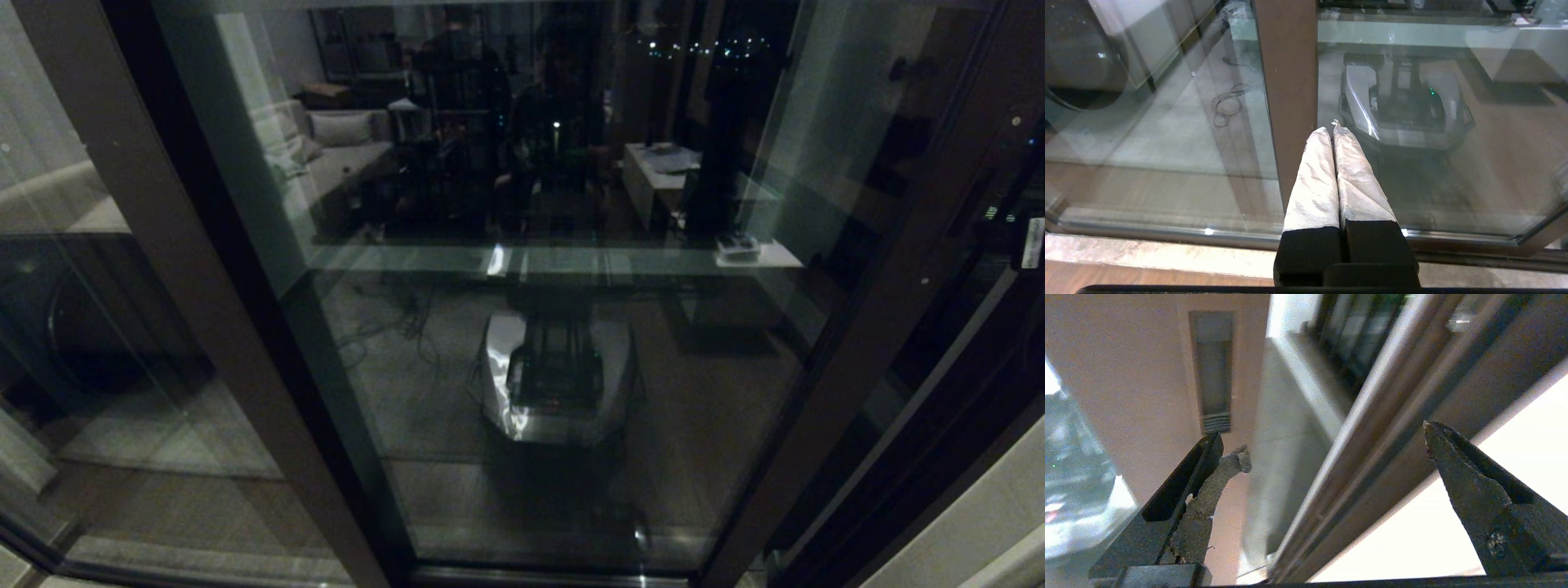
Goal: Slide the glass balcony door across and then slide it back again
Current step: Close the slid door
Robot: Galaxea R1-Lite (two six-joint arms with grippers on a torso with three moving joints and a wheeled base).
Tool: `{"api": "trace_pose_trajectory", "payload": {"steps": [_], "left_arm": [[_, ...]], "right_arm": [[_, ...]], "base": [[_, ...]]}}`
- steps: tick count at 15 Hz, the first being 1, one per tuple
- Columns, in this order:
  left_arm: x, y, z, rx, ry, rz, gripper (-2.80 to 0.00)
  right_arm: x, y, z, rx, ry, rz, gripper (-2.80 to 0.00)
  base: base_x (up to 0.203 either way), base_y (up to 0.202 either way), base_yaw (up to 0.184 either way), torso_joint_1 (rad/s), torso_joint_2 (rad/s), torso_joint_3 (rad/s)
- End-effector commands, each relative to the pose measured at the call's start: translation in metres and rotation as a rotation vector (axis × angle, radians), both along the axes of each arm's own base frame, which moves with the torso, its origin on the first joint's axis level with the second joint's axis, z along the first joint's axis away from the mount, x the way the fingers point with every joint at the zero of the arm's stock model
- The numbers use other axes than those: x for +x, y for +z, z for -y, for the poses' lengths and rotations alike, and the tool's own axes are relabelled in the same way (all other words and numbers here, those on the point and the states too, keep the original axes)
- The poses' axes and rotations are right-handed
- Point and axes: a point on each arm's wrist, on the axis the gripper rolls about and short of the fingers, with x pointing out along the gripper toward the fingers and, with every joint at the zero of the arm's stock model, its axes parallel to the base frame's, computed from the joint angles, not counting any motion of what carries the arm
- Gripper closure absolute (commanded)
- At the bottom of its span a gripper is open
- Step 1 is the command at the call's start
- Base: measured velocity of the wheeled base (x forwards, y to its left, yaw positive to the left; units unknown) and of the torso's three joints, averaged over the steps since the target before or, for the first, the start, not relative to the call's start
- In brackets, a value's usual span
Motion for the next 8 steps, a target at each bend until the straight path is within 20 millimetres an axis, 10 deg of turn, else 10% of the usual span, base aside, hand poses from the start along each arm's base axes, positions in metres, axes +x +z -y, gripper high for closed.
{"api": "trace_pose_trajectory", "payload": {"steps": [1, 8], "left_arm": [[0.0001, -0.0004, 0.0000, 0.000, 0.000, -0.001, 0.00], [0.0001, -0.0004, 0.0000, 0.001, 0.000, -0.001, 0.00]], "right_arm": [[0.0125, -0.0058, 0.0083, 0.009, 0.001, -0.024, -2.80], [0.0201, 0.0022, 0.0109, 0.024, 0.033, -0.013, -2.80]], "base": [[0.000, 0.000, 0.000, 0.000, 0.00, 0.000], [0.000, 0.000, 0.000, 0.000, 0.00, 0.000]]}}
